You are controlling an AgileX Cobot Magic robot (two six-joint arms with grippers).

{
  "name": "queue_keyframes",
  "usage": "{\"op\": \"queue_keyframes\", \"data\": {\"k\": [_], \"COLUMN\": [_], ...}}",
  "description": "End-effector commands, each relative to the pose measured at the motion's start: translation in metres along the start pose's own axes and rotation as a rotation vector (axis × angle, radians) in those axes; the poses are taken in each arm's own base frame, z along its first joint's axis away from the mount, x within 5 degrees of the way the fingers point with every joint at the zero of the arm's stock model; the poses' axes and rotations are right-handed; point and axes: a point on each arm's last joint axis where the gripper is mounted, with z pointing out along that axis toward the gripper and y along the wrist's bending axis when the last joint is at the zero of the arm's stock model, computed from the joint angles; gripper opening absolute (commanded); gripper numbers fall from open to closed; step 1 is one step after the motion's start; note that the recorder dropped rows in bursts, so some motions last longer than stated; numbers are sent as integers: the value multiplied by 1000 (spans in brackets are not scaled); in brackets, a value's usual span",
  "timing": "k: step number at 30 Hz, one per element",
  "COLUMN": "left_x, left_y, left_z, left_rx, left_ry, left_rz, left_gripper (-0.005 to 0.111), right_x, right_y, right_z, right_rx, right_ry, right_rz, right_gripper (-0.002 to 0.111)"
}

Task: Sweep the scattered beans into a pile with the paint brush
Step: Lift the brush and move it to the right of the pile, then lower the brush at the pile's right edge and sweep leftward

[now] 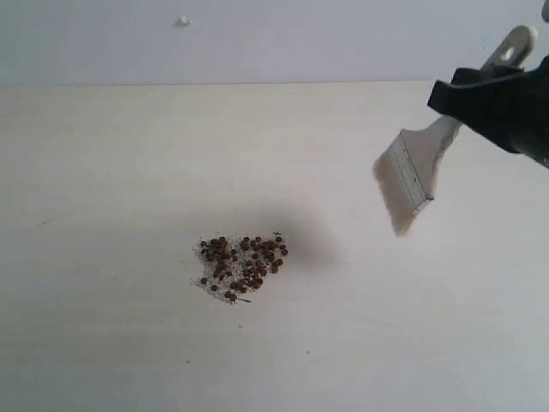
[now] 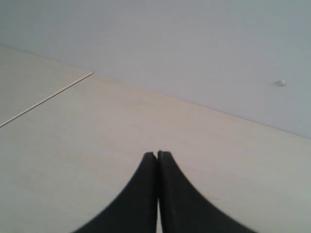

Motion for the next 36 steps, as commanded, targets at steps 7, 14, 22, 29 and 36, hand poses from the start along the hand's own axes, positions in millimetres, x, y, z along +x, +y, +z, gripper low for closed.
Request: {"op": "queue_keyframes", "data": {"k": [7, 14, 22, 29, 36], "left_x": [1, 1, 1, 1, 1], "left_y": [1, 1, 1, 1, 1], "left_z": [-1, -1, -1, -1, -1], "left_rx": [-6, -6, -6, -6, -6], "left_ry": [-2, -2, -2, -2, -2], "left_rz": [-5, -5, -5, -5, -3], "left_gripper": [0, 0, 0, 0, 0], "right_x": [45, 76, 81, 82, 82], "right_y": [38, 47, 62, 62, 65], "right_z": [23, 59, 74, 74, 73], "right_rx": [-70, -54, -141, -149, -179], "right_ry": [58, 171, 208, 215, 224], "right_rz": [-49, -104, -53, -19, 2], "right_gripper": [0, 0, 0, 0, 0]}}
